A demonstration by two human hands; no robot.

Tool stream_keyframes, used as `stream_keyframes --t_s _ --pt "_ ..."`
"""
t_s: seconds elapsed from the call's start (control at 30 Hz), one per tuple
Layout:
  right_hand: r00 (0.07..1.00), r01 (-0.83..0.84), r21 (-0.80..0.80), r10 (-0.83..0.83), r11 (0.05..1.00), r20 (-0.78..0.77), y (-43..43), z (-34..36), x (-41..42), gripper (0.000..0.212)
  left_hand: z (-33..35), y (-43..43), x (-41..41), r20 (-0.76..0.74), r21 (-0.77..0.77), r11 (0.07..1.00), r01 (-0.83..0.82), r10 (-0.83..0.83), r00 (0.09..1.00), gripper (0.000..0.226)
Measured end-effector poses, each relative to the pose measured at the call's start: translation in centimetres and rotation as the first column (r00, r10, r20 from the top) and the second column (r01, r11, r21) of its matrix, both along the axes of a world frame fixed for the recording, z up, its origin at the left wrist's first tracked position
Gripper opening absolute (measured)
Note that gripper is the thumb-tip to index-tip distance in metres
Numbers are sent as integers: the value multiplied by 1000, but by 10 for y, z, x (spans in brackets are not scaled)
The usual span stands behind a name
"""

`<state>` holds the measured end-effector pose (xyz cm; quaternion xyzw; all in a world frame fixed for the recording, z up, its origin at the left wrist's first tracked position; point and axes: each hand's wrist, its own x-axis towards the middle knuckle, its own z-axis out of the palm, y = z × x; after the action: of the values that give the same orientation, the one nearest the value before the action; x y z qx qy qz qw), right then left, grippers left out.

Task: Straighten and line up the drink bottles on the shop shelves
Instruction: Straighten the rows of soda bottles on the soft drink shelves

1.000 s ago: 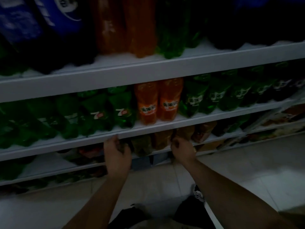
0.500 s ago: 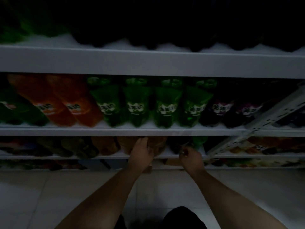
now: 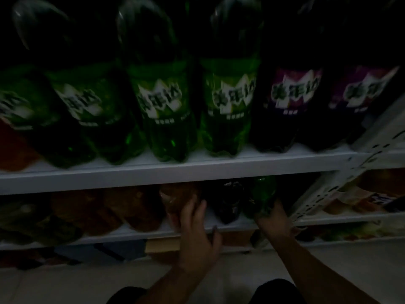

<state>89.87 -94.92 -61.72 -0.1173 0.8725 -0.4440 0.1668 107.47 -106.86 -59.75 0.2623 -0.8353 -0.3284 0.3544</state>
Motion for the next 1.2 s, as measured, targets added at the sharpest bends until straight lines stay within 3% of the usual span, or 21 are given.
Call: stream_keyframes --t_s 0.13,0.27,0.37,0.53,0.67,0.8,0.93,1.03,1.2 --pt "981 -53 -126 29 991 -191 -5 -51 -5 72 -63 14 -38 10 145 989 6 -8 1000 68" --pt "960 -98 -228 31 969 -279 -3 -75 -8 79 -105 5 -80 90 383 923 30 -69 994 104" --pt "967 -49 -237 -13 970 -254 0 -85 -7 78 -121 4 -92 119 394 919 -9 -41 992 108" --pt "972 37 -205 -83 978 -219 -1 -103 -16 106 -129 -8 -93 126 385 923 23 -78 989 101" --pt "940 27 -195 -91 980 -329 -2 -117 -23 103 -132 -28 -87 109 416 900 135 -196 974 95" --pt "891 -107 -228 -8 968 -454 2 -122 -23 91 -134 -27 -82 -11 474 854 213 -236 972 108" --pt "888 -162 -241 35 957 -458 7 -122 -25 88 -140 -21 -81 -56 444 864 235 -235 970 84" --pt "903 -108 -279 -23 954 -430 8 -121 -23 87 -143 -16 -77 -49 405 900 160 -153 987 79" --pt "921 -18 -301 -102 954 -377 6 -123 -24 90 -138 -2 -89 54 309 951 -25 9 999 106"
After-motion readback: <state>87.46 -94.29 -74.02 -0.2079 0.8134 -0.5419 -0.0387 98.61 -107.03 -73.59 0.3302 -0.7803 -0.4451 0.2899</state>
